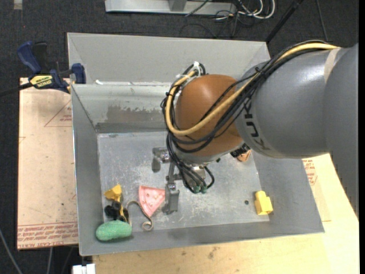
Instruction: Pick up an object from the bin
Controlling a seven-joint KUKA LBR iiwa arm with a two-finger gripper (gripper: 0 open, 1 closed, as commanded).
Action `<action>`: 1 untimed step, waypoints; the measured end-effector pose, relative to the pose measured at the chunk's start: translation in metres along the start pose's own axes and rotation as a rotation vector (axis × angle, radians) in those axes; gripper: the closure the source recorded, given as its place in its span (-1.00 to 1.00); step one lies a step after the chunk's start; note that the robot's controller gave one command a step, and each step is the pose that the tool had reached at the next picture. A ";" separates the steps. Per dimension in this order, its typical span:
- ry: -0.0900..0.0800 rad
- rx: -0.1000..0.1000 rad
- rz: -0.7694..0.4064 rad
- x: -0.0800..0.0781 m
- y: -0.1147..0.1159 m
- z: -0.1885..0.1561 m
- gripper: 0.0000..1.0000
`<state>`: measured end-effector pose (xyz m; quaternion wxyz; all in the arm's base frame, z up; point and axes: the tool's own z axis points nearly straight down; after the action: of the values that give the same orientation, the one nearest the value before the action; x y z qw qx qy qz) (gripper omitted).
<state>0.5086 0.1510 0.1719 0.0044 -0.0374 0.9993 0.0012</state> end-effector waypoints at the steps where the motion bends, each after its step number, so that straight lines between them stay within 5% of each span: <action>1: 0.008 0.001 -0.076 0.012 -0.005 0.048 -1.00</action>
Offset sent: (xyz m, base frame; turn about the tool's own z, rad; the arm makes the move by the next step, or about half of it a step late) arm -0.0091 0.0224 -0.0755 0.3796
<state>0.4975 0.1453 0.1233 0.0006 -0.0755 0.9971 0.0006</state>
